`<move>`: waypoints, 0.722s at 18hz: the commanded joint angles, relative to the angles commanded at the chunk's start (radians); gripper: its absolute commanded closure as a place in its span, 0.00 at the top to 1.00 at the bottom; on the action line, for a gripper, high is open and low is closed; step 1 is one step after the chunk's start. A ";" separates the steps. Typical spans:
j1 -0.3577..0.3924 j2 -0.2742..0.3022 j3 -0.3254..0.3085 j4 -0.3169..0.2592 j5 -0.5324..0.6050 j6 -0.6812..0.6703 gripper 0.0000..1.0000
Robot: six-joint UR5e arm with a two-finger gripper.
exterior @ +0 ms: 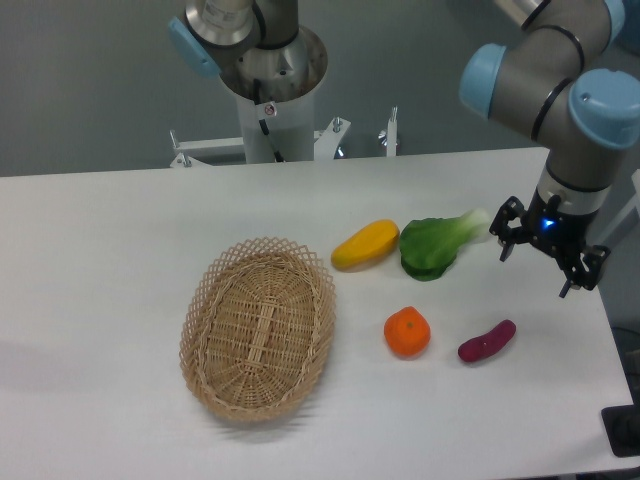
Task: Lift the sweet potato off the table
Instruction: 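Move the open gripper down over the purple sweet potato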
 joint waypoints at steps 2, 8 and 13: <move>-0.009 -0.003 -0.012 0.027 0.003 0.000 1.00; -0.017 -0.021 -0.069 0.113 0.002 -0.017 1.00; -0.066 -0.060 -0.127 0.233 0.017 -0.080 1.00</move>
